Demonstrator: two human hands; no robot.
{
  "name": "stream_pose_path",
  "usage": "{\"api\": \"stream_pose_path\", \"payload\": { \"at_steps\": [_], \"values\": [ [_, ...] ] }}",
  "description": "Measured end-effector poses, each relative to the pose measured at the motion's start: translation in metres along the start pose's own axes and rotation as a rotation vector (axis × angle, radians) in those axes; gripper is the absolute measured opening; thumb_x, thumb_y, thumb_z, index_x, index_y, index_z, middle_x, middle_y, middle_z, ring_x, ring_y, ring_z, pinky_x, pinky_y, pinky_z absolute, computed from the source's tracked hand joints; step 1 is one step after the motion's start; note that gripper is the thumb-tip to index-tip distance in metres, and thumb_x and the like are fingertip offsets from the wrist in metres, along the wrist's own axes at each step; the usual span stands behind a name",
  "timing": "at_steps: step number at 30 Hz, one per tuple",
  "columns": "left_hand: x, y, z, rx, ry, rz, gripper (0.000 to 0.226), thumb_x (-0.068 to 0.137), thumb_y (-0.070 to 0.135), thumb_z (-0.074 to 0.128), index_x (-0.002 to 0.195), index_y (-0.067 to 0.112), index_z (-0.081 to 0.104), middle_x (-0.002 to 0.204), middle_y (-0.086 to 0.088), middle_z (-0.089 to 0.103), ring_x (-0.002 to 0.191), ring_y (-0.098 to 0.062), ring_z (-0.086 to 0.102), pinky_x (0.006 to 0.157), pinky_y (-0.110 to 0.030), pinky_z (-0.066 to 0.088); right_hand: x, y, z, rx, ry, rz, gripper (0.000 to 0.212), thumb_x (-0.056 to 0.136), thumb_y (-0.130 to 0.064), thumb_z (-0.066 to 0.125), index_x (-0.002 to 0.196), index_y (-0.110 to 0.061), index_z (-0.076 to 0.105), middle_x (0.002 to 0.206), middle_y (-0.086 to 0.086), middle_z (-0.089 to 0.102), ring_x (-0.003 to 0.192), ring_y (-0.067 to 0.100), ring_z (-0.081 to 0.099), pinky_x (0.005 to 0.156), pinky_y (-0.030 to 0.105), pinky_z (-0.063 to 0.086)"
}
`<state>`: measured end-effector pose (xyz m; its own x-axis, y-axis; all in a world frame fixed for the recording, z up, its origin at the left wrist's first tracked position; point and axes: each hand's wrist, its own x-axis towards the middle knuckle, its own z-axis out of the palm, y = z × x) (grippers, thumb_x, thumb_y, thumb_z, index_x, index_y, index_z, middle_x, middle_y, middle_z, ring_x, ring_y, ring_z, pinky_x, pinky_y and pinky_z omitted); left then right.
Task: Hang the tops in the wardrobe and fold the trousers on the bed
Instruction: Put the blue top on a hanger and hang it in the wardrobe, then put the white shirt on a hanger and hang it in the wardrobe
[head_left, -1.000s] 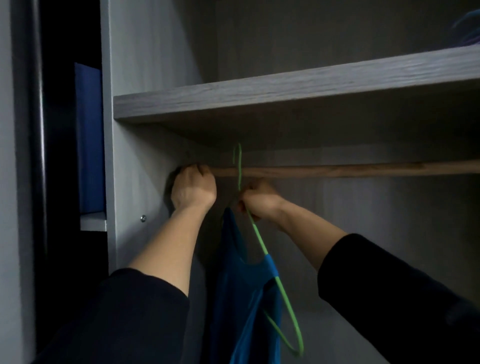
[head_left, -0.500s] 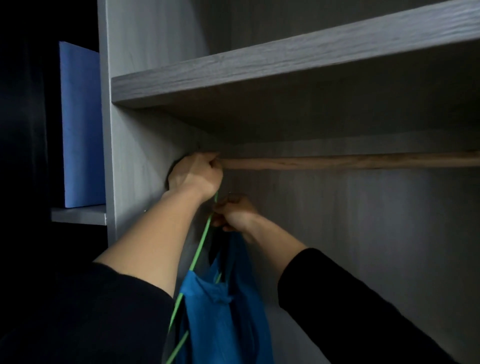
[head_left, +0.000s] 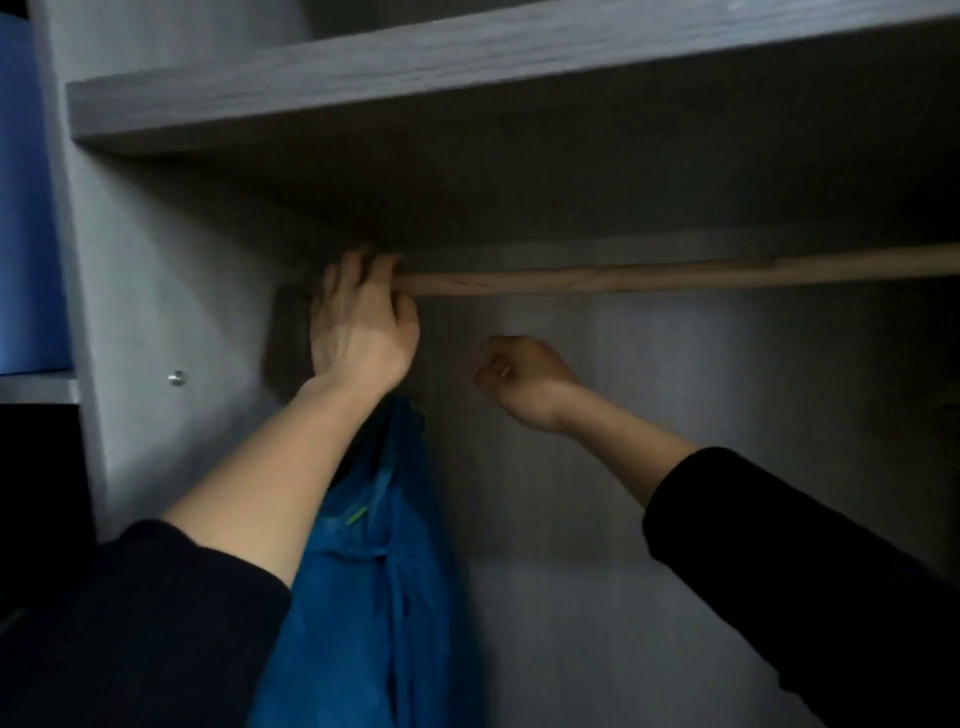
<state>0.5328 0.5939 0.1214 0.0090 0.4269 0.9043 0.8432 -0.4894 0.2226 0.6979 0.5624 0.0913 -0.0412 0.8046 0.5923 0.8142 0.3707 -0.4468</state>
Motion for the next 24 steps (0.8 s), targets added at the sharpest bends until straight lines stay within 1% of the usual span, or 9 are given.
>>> {"api": "stream_pose_path", "payload": {
  "at_steps": [3,7,9,12,14,17,20,22,24],
  "values": [
    [-0.004,0.049,0.014,-0.051,-0.038,0.151,0.042,0.093,0.02,0.045,0.135,0.013,0.046,0.145,-0.01,0.038,0.13,-0.031,0.035,0.105,-0.042,0.034,-0.024,0.024,-0.043,-0.124,0.103,0.021,0.015,0.09,-0.023,0.056,0.093,-0.014,0.068,0.093,0.008,0.07,0.088,0.026,0.065,0.076,0.038,0.053],
    [-0.008,0.12,0.037,-0.133,-0.084,0.29,0.042,0.094,0.025,0.044,0.135,0.017,0.045,0.144,-0.008,0.038,0.129,-0.03,0.037,0.103,-0.04,0.034,-0.061,0.054,-0.092,-0.242,0.163,0.09,0.012,0.087,-0.024,0.055,0.092,-0.02,0.066,0.09,0.001,0.068,0.079,0.021,0.062,0.073,0.038,0.054],
    [-0.011,0.154,0.046,-0.191,-0.095,0.366,0.042,0.094,0.024,0.043,0.135,0.016,0.046,0.144,-0.009,0.039,0.13,-0.03,0.037,0.107,-0.04,0.029,-0.078,0.068,-0.114,-0.33,0.193,0.135,0.013,0.088,-0.027,0.056,0.097,-0.022,0.064,0.093,-0.001,0.067,0.082,0.019,0.062,0.074,0.037,0.054],
    [-0.017,0.202,0.059,-0.234,-0.135,0.469,0.045,0.094,0.028,0.039,0.138,0.018,0.044,0.145,-0.008,0.039,0.132,-0.029,0.034,0.112,-0.042,0.021,-0.105,0.084,-0.153,-0.483,0.246,0.221,0.024,0.09,-0.032,0.056,0.112,-0.022,0.059,0.103,-0.001,0.065,0.091,0.02,0.062,0.078,0.039,0.054],
    [-0.02,0.229,0.068,-0.248,-0.153,0.489,0.055,0.088,0.035,0.027,0.138,0.02,0.045,0.141,-0.009,0.045,0.129,-0.029,0.039,0.113,-0.044,0.018,-0.124,0.094,-0.179,-0.582,0.278,0.268,0.027,0.09,-0.03,0.056,0.115,-0.019,0.058,0.105,0.002,0.066,0.094,0.024,0.063,0.08,0.038,0.054],
    [-0.023,0.264,0.08,-0.256,-0.114,0.498,0.073,0.078,0.042,0.008,0.132,0.02,0.052,0.119,-0.015,0.061,0.11,-0.035,0.052,0.108,-0.047,0.021,-0.153,0.107,-0.214,-0.73,0.324,0.36,0.026,0.089,-0.025,0.055,0.113,-0.015,0.059,0.106,0.008,0.065,0.096,0.03,0.063,0.08,0.04,0.053],
    [-0.026,0.292,0.089,-0.214,-0.102,0.492,0.064,0.084,0.041,0.011,0.124,0.021,0.057,0.108,-0.016,0.062,0.103,-0.036,0.051,0.099,-0.045,0.025,-0.177,0.122,-0.245,-0.942,0.349,0.429,0.024,0.086,-0.025,0.057,0.106,-0.013,0.058,0.107,0.011,0.064,0.099,0.034,0.061,0.075,0.039,0.051],
    [-0.029,0.303,0.094,-0.214,-0.074,0.483,0.06,0.087,0.041,0.014,0.119,0.02,0.06,0.104,-0.018,0.061,0.101,-0.037,0.049,0.096,-0.047,0.025,-0.188,0.129,-0.26,-1.068,0.329,0.475,0.028,0.087,-0.026,0.057,0.111,-0.011,0.055,0.111,0.012,0.062,0.102,0.035,0.06,0.074,0.039,0.048],
    [-0.032,0.307,0.098,-0.215,-0.022,0.484,0.056,0.088,0.041,0.018,0.113,0.018,0.063,0.099,-0.02,0.06,0.096,-0.038,0.049,0.093,-0.048,0.025,-0.197,0.134,-0.27,-1.203,0.287,0.512,0.027,0.09,-0.02,0.054,0.115,-0.009,0.053,0.113,0.013,0.061,0.102,0.035,0.06,0.072,0.039,0.048]
  ]
}}
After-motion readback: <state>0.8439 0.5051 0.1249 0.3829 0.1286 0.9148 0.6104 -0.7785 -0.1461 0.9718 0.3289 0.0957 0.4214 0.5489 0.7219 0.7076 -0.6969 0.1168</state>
